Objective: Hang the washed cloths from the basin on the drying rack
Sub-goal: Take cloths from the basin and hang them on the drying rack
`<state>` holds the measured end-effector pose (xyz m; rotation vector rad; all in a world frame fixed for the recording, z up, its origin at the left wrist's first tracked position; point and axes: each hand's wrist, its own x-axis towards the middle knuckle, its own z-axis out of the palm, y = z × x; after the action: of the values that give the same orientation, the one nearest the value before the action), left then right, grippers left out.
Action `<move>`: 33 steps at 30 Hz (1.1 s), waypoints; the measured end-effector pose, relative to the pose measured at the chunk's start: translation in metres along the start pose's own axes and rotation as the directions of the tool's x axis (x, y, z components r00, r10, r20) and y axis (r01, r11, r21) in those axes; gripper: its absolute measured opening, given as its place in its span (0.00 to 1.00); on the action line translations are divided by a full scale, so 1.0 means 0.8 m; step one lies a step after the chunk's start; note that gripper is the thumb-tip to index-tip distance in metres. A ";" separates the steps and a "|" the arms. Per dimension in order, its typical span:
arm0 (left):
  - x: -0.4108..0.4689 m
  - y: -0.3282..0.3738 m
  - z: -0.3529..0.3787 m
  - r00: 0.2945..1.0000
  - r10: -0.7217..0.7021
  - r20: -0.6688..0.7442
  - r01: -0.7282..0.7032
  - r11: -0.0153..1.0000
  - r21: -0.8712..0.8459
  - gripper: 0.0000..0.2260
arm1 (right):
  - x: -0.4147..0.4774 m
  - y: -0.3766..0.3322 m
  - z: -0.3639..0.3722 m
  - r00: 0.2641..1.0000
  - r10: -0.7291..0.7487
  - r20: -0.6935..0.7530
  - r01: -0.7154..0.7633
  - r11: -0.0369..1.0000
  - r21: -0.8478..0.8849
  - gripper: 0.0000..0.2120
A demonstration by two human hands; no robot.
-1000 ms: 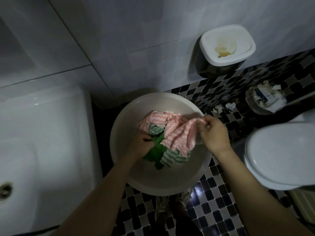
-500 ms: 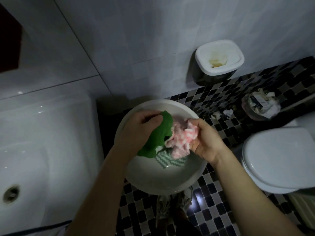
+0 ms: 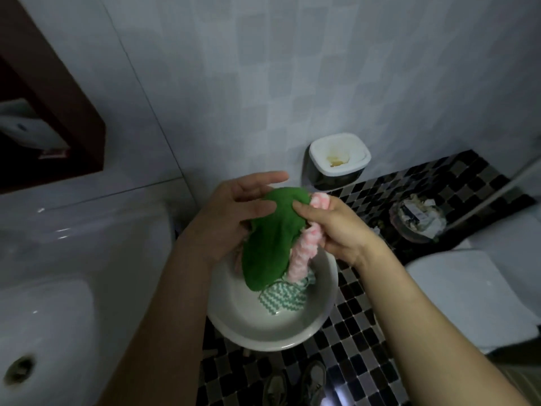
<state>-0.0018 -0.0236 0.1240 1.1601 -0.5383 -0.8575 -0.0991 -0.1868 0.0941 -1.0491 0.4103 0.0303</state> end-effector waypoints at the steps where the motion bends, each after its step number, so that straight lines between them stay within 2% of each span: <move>1: -0.003 0.003 0.001 0.999 0.009 0.035 -0.009 1.000 0.010 0.22 | -0.004 -0.002 0.001 0.999 0.038 0.015 -0.039 0.996 0.079 0.20; 3: -0.004 0.014 0.010 0.999 0.027 0.036 -0.030 0.995 0.098 0.21 | -0.014 -0.013 0.005 0.998 0.053 0.034 -0.055 0.997 0.062 0.18; 5: 0.000 0.025 0.019 0.994 0.064 -0.089 -0.040 0.967 0.250 0.15 | -0.019 -0.022 0.011 0.999 0.009 -0.030 -0.013 0.990 -0.140 0.17; 7: 0.007 0.035 0.030 0.968 0.124 -0.218 -0.021 0.906 0.422 0.11 | -0.026 -0.033 0.012 0.981 -0.135 -0.141 0.079 0.935 -0.346 0.22; 8: 0.010 0.038 0.038 0.955 0.150 -0.256 -0.009 0.877 0.481 0.10 | -0.031 -0.038 0.010 0.971 -0.203 -0.129 0.135 0.903 -0.407 0.25; 10: 0.015 0.043 0.058 0.945 0.193 -0.264 -0.021 0.841 0.540 0.10 | -0.042 -0.049 0.014 0.975 -0.224 -0.011 0.187 0.837 -0.514 0.27; 12: 0.024 0.045 0.077 0.940 0.226 -0.257 -0.049 0.832 0.553 0.10 | -0.048 -0.052 0.030 0.963 -0.271 0.015 0.216 0.734 -0.644 0.23; 13: 0.028 0.045 0.083 0.936 0.238 -0.260 -0.057 0.830 0.554 0.10 | -0.048 -0.050 0.038 0.931 -0.364 -0.029 0.249 0.691 -0.679 0.19; 14: 0.033 0.047 0.090 0.933 0.246 -0.264 -0.061 0.828 0.558 0.10 | -0.050 -0.051 0.043 0.882 -0.464 -0.080 0.288 0.667 -0.687 0.14; 16: 0.037 0.053 0.093 0.932 0.238 -0.274 -0.052 0.835 0.549 0.08 | -0.051 -0.054 0.042 0.823 -0.554 -0.130 0.333 0.655 -0.678 0.10; 17: 0.038 0.058 0.091 0.942 0.224 -0.250 -0.058 0.842 0.536 0.08 | -0.054 -0.059 0.038 0.820 -0.559 -0.121 0.345 0.652 -0.675 0.09; 20: 0.035 0.068 0.085 0.987 0.122 -0.103 -0.050 0.851 0.523 0.12 | -0.064 -0.077 0.021 0.873 -0.485 -0.051 0.359 0.710 -0.606 0.06; 22: 0.034 0.070 0.090 0.990 0.133 -0.044 -0.085 0.819 0.568 0.13 | -0.071 -0.090 0.013 0.899 -0.438 0.002 0.344 0.702 -0.624 0.02; 26: 0.041 0.069 0.105 0.978 0.205 -0.029 -0.140 0.757 0.638 0.08 | -0.081 -0.109 -0.004 0.937 -0.346 0.053 0.307 0.740 -0.599 0.09; 28: 0.042 0.066 0.110 0.984 0.176 0.015 -0.143 0.744 0.653 0.09 | -0.089 -0.118 -0.006 0.948 -0.306 0.087 0.302 0.777 -0.553 0.11; 31: 0.046 0.061 0.118 0.994 0.106 0.029 -0.101 0.776 0.622 0.12 | -0.108 -0.133 -0.011 0.958 -0.253 0.133 0.285 0.828 -0.483 0.15; 33: 0.048 0.062 0.121 0.996 0.061 0.057 -0.084 0.782 0.617 0.12 | -0.118 -0.137 -0.018 0.972 -0.204 0.113 0.233 0.851 -0.471 0.16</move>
<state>-0.0378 -0.1019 0.2005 1.7149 -0.9340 -0.6422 -0.1666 -0.2382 0.2116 -1.5836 0.2278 -0.0430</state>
